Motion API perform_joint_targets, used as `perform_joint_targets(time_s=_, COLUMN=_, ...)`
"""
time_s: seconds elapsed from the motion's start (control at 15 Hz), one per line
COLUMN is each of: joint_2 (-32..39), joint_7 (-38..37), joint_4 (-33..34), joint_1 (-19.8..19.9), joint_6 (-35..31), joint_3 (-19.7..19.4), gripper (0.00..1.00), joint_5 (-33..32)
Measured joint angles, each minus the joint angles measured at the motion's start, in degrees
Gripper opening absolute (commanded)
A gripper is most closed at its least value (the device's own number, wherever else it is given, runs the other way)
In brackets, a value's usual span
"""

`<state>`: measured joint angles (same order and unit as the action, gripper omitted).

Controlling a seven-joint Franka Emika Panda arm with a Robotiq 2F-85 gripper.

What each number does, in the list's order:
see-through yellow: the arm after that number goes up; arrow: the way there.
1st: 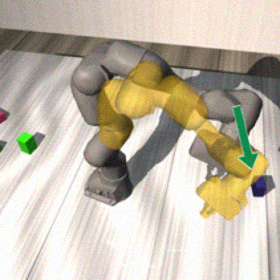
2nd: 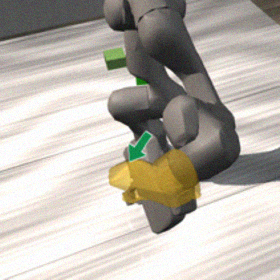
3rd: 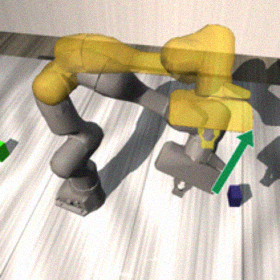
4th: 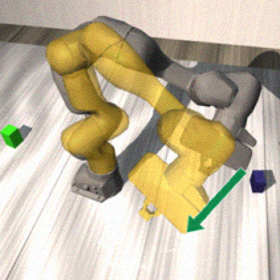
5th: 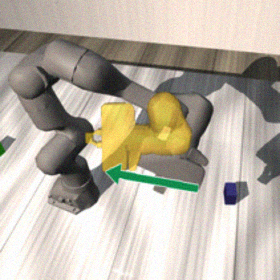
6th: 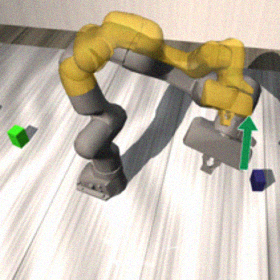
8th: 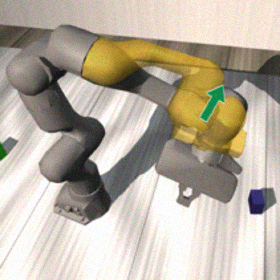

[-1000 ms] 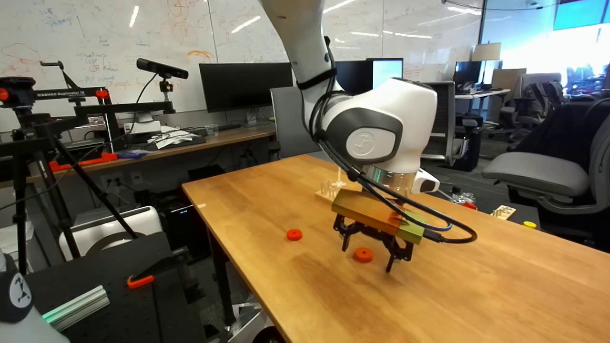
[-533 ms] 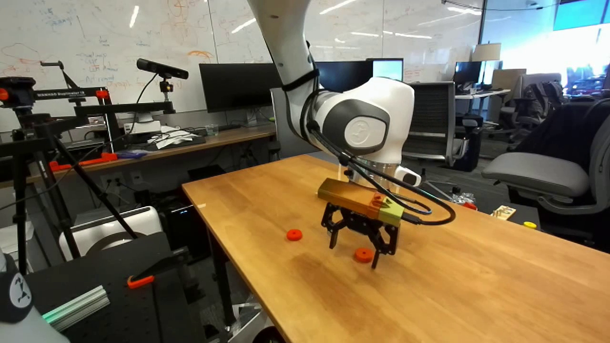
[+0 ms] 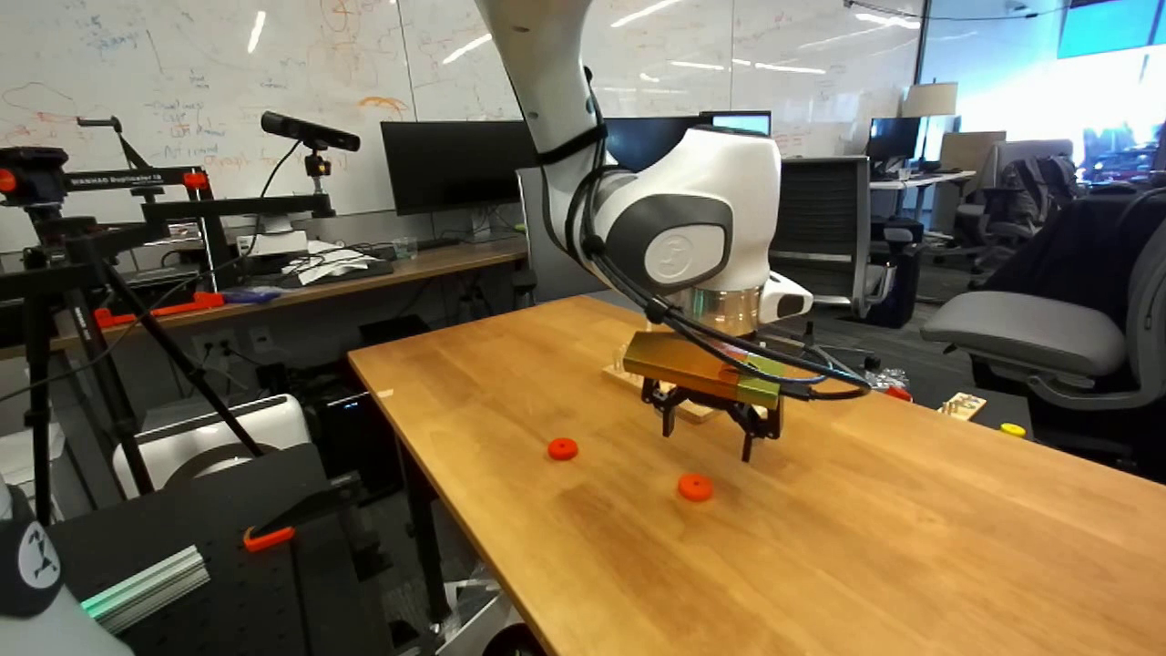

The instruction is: Pick up the orange ring on the right and place it on the wooden stand

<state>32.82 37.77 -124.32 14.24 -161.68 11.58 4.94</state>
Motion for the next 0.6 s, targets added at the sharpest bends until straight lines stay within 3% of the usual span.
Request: perform_joint_targets(time_s=0.6, joint_2=0.5, joint_7=-9.4, joint_4=-0.6, joint_1=-2.3, joint_6=-0.9, joint_3=-4.7, gripper=1.0, joint_5=-3.7)
